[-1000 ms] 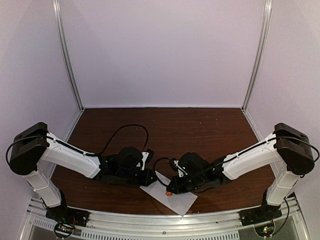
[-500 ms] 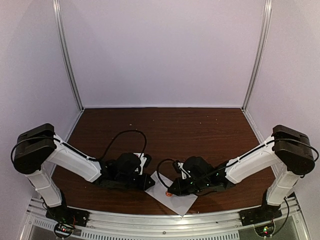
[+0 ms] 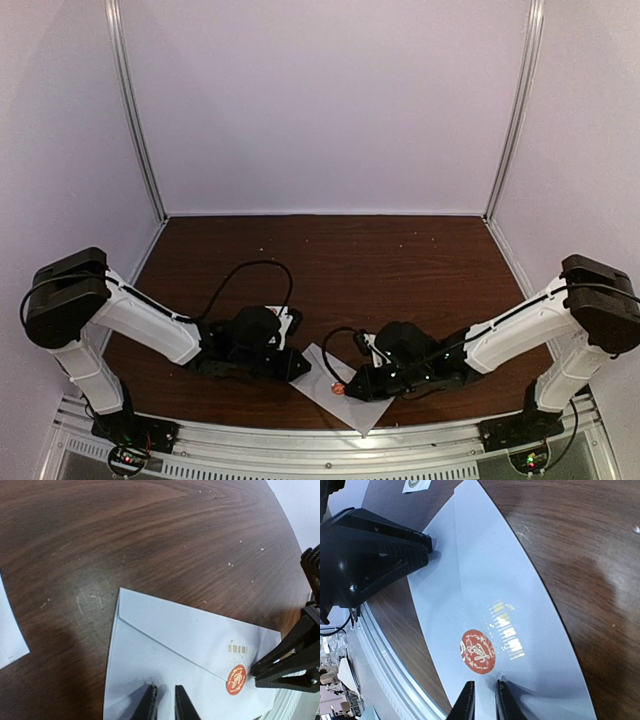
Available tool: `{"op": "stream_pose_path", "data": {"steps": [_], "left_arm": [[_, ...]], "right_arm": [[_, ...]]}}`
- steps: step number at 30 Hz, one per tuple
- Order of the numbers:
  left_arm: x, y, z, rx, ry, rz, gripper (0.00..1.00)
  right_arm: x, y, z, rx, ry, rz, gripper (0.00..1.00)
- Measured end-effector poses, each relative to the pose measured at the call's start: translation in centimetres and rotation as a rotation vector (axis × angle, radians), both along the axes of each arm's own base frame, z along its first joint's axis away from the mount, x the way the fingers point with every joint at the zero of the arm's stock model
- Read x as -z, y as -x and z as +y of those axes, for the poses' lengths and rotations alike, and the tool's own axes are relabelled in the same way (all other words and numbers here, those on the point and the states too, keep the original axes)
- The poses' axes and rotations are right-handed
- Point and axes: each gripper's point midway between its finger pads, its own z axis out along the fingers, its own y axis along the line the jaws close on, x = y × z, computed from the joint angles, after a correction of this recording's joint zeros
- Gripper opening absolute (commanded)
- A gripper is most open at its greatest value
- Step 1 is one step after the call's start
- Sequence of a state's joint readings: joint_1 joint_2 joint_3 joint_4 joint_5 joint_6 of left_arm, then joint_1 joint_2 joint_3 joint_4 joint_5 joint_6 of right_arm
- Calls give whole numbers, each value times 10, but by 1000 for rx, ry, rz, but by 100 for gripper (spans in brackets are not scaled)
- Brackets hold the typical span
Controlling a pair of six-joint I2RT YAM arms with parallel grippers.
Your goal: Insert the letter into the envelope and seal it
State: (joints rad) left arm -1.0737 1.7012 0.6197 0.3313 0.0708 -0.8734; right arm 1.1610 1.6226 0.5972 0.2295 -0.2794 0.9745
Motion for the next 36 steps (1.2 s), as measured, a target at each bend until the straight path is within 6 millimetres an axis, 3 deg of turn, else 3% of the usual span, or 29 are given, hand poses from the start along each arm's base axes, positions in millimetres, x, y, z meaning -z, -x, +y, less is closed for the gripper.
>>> {"op": "stream_pose_path", "data": {"steps": [3,5,9,11,13,16,18,21,24,25,26,30,32,36], "left_arm": [[-11,-4,3,-10,-36,-22,59],[-33,-11,3,-19,-43,-66,76],[-102,-31,-3,-33,12,-194,90],[-142,-48,-1,-54,58,-262,92],[-167,-70,13,-98,80,-317,92],[-173,-111,52,-195,52,-355,92],[-163,-141,90,-281,6,-366,93],[-142,-170,153,-399,-57,-357,93],[-128,-184,221,-534,-78,-367,93],[-125,-186,240,-577,-86,-373,94],[-124,-187,265,-637,-90,-390,94],[-122,-178,344,-841,-110,-453,97],[-123,-167,376,-941,-141,-502,98],[-131,-150,403,-1034,-216,-629,98]], "right_arm": [[-8,1,-9,4,24,-7,50],[-22,-2,-12,14,36,-29,68],[-71,-22,-1,32,7,-123,99],[-100,-38,2,47,-26,-183,100],[-121,-59,-1,82,-42,-234,100],[-133,-100,-21,156,-21,-296,100],[-131,-134,-47,230,18,-328,100],[-126,-178,-94,346,76,-373,100],[-116,-213,-157,484,140,-406,100],[-114,-215,-167,496,154,-421,100],[-111,-229,-204,585,184,-433,100],[-120,-238,-285,775,268,-545,100],[-134,-235,-312,847,300,-635,100],[-158,-227,-348,955,349,-822,100]]}}
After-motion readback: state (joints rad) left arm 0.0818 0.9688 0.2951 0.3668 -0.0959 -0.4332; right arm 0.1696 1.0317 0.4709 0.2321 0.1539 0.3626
